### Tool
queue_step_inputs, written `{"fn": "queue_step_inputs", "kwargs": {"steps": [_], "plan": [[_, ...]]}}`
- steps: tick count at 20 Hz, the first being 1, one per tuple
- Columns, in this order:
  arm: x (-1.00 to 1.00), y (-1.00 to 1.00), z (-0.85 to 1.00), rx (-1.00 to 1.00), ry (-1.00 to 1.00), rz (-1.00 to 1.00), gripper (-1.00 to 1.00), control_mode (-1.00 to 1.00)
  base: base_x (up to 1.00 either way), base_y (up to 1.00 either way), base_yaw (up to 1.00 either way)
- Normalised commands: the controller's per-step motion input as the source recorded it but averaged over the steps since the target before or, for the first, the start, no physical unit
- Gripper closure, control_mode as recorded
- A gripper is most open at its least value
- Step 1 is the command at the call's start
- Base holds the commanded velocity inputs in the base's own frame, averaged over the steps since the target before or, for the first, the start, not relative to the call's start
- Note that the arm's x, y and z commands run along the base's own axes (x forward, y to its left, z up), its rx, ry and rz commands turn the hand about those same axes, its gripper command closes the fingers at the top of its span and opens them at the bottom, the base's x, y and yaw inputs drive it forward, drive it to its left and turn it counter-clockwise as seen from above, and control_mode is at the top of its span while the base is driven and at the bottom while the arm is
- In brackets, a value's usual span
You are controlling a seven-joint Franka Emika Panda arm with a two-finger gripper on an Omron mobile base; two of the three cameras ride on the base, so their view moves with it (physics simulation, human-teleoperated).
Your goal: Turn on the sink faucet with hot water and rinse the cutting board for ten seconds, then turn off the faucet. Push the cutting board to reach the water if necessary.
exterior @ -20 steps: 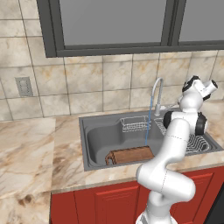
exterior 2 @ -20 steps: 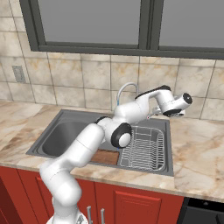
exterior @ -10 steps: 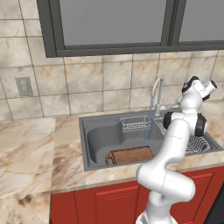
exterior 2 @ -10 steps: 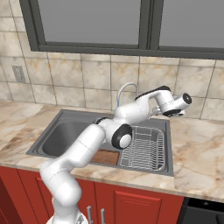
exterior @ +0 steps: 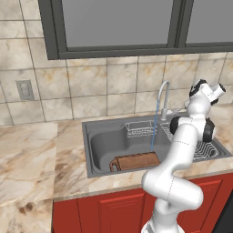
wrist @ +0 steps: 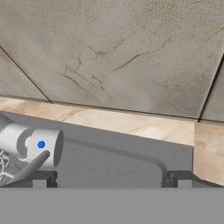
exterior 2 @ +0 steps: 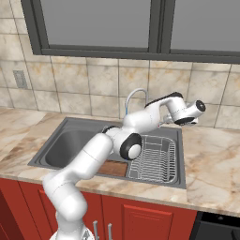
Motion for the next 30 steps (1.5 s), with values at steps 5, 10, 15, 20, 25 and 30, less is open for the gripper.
{"fn": "queue_step_inputs", "kwargs": {"steps": [5, 10, 15, 20, 25, 30], "plan": [[0.0, 0.06, 0.0, 0.0, 0.0, 0.0, -1.0, -1.0, 0.0, 0.0, 0.0], [0.0, 0.05, 0.0, 0.0, 0.0, 0.0, -1.0, -1.0, 0.0, 0.0, 0.0], [0.0, 0.05, 0.0, 0.0, 0.0, 0.0, -1.0, -1.0, 0.0, 0.0, 0.0], [0.0, 0.1, 0.0, 0.0, 0.0, 0.0, -1.0, -1.0, 0.0, 0.0, 0.0], [0.0, 0.17, 0.0, 0.0, 0.0, 0.0, -1.0, -1.0, 0.0, 0.0, 0.0], [0.0, 0.18, 0.0, 0.0, 0.0, 0.0, -1.0, -1.0, 0.0, 0.0, 0.0]]}}
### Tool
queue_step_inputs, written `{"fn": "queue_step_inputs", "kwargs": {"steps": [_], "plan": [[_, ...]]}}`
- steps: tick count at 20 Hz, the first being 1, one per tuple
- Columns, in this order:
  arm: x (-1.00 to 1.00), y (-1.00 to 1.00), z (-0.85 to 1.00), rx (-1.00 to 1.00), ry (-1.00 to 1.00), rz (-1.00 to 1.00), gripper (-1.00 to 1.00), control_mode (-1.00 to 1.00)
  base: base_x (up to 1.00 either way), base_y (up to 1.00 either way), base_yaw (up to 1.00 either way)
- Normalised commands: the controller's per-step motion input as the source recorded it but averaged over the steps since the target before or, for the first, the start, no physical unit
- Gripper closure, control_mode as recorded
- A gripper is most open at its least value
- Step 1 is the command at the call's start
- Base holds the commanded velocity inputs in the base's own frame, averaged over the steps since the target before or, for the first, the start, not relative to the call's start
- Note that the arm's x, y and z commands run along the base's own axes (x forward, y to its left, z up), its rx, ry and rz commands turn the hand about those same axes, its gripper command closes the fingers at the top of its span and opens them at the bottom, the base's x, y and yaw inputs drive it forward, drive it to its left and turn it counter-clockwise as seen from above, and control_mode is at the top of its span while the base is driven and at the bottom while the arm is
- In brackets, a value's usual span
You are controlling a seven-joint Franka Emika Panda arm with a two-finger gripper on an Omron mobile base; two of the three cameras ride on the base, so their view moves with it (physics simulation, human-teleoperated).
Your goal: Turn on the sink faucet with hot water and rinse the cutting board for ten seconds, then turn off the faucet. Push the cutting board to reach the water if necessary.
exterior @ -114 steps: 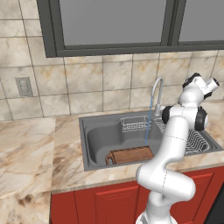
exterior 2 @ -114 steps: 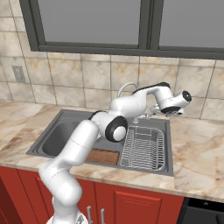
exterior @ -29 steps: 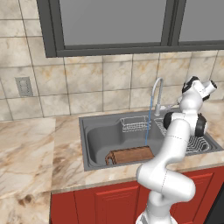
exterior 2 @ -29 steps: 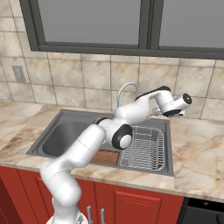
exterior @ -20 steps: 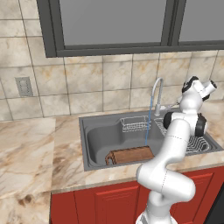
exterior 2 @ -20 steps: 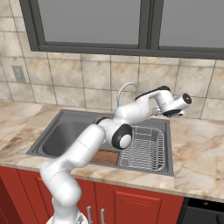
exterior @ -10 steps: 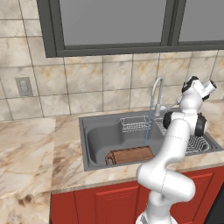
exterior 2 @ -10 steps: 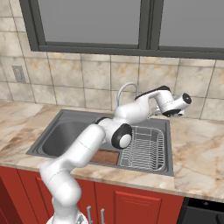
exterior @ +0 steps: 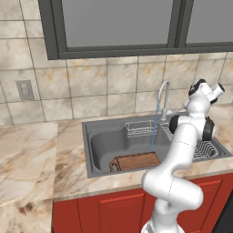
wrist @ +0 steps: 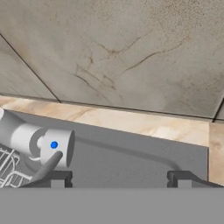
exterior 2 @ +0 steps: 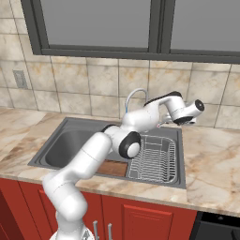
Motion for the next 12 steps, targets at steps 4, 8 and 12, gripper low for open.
{"fn": "queue_step_inputs", "kwargs": {"steps": [4, 8, 12], "plan": [[0.0, 0.19, 0.0, 0.0, 0.0, 0.0, -1.0, -1.0, 0.0, 0.0, 0.0], [0.0, 0.18, 0.0, 0.0, 0.0, 0.0, -1.0, -1.0, 0.0, 0.0, 0.0], [0.0, 0.18, 0.0, 0.0, 0.0, 0.0, -1.0, -1.0, 0.0, 0.0, 0.0]]}}
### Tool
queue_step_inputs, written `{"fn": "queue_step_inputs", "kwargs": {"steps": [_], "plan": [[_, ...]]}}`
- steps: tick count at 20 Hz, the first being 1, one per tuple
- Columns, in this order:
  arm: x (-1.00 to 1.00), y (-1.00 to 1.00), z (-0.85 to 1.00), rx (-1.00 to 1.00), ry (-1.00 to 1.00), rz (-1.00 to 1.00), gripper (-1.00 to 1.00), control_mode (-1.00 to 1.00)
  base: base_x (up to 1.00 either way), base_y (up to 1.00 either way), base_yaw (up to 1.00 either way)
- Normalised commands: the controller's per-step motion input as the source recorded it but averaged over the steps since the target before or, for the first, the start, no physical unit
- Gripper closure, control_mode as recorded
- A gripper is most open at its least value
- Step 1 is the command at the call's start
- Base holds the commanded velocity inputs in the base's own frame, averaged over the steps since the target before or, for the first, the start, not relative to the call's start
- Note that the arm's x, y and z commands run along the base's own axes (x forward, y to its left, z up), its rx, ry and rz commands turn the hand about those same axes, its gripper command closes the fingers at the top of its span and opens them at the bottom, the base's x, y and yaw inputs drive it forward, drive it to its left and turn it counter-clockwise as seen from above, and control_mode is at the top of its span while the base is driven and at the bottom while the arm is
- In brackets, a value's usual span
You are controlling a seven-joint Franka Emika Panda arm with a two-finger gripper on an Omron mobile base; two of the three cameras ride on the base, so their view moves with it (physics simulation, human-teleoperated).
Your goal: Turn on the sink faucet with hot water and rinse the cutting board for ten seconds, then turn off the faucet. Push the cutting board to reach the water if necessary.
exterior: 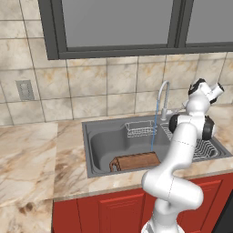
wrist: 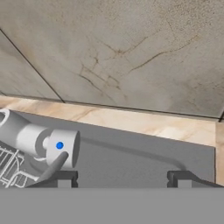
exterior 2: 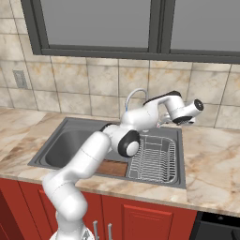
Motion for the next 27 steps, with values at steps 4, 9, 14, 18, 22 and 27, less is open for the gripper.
{"fn": "queue_step_inputs", "kwargs": {"steps": [4, 9, 14, 18, 22, 27], "plan": [[0.0, 0.22, 0.0, 0.0, 0.0, 0.0, -1.0, -1.0, 0.0, 0.0, 0.0], [0.0, 0.24, 0.0, 0.0, 0.0, 0.0, -1.0, -1.0, 0.0, 0.0, 0.0], [0.0, 0.23, 0.0, 0.0, 0.0, 0.0, -1.0, -1.0, 0.0, 0.0, 0.0], [0.0, 0.23, 0.0, 0.0, 0.0, 0.0, -1.0, -1.0, 0.0, 0.0, 0.0], [0.0, 0.23, 0.0, 0.0, 0.0, 0.0, -1.0, -1.0, 0.0, 0.0, 0.0], [0.0, 0.19, 0.0, 0.0, 0.0, 0.0, -1.0, -1.0, 0.0, 0.0, 0.0]]}}
